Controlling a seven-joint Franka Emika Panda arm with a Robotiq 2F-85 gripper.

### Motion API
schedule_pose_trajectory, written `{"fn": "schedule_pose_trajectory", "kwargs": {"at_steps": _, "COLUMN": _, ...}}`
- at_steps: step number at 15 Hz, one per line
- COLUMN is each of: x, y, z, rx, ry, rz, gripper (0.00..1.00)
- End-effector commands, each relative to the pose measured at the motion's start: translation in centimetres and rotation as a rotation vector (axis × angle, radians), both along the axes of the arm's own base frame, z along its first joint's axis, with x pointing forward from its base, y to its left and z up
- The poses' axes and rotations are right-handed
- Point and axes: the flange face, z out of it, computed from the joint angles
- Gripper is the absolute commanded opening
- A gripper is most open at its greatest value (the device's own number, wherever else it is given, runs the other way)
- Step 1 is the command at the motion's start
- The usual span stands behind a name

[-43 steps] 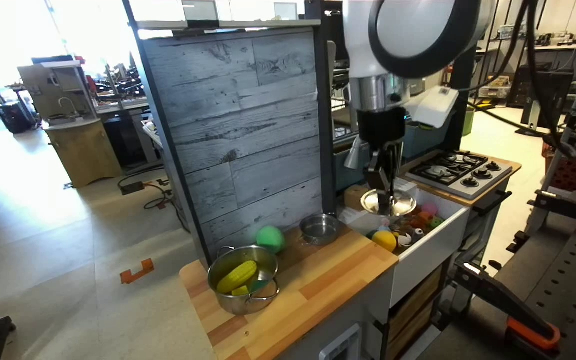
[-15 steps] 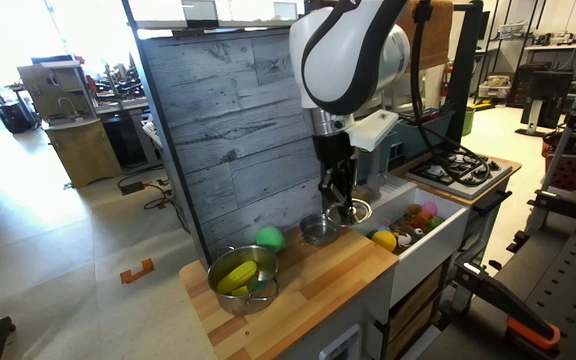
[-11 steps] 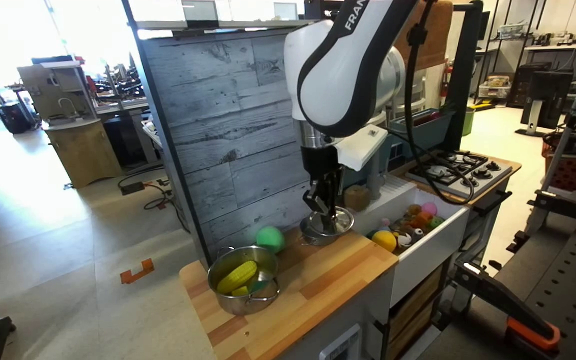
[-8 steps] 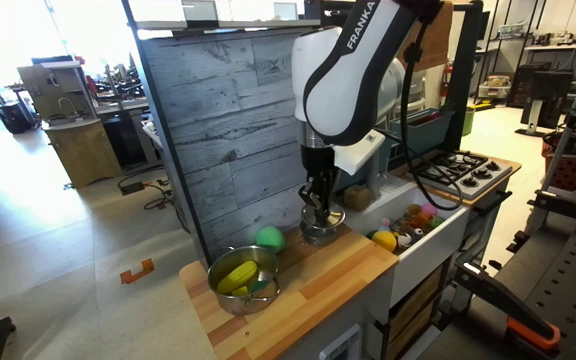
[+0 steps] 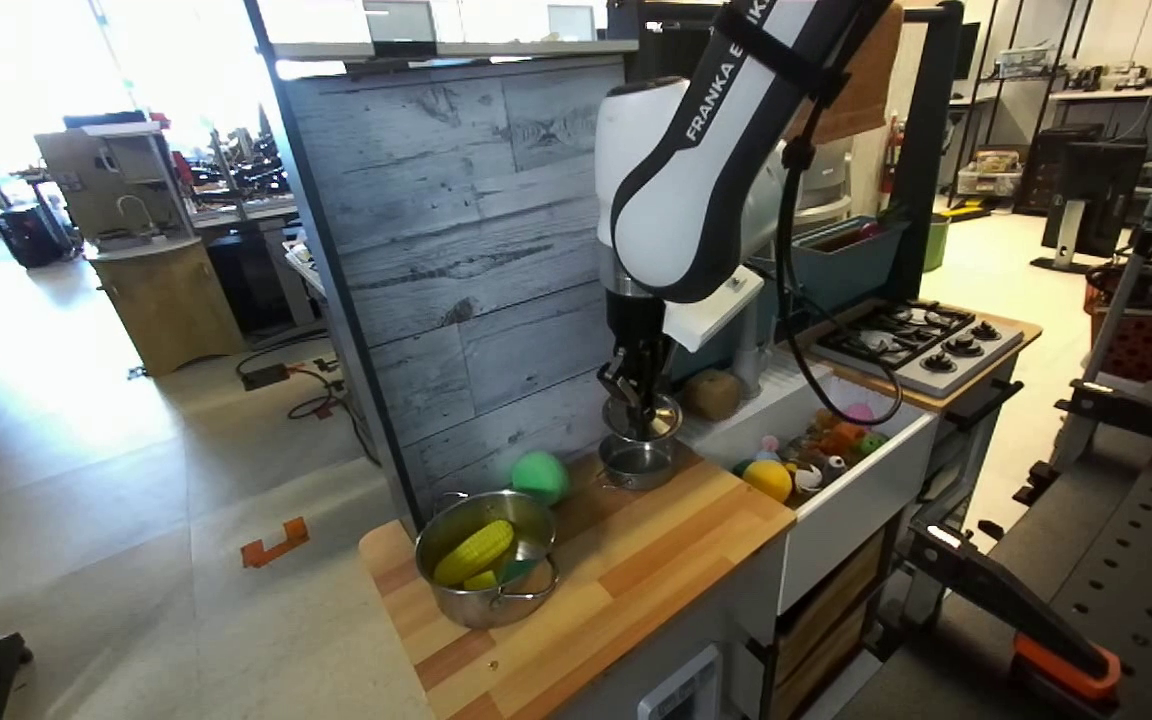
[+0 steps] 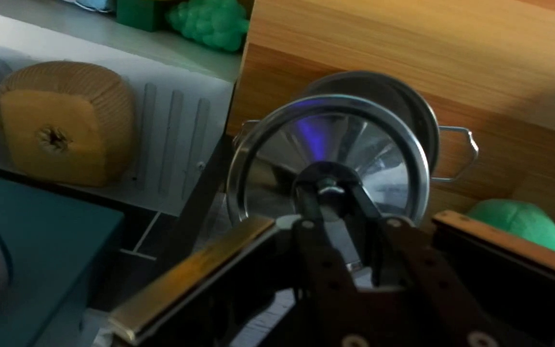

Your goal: Put the lid on the right pot

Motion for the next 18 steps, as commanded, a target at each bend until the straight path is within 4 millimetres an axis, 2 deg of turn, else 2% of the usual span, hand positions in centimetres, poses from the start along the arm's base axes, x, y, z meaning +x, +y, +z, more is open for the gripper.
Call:
{"fn": "schedule_pose_trajectory", "kwargs": {"at_steps": 1, "x": 2.3, "y": -0.9, "z": -1.3, "rx": 0.01, "ry": 0.01, "rz": -0.015, "gripper": 0.05}}
{"fn": "schedule_pose_trajectory", "kwargs": {"at_steps": 3, "x": 2.5, "y": -0.8, "z": -2.6, "rx": -0.006, "ry": 0.031, "rz": -0.014, "gripper": 0.05}}
{"fn": "schedule_pose_trajectory", "kwargs": {"at_steps": 8, "x": 1.6, "y": -0.5, "z": -5.4, "rx": -0.026, "ry": 0.138, "rz": -0.013, "gripper": 0.05}}
{"fn": "schedule_pose_trajectory", "kwargs": {"at_steps": 18, "x": 0.9, "y": 0.9, "z": -4.4, "rx": -0.017, "ry": 0.146, "rz": 0.008, "gripper": 0.05}}
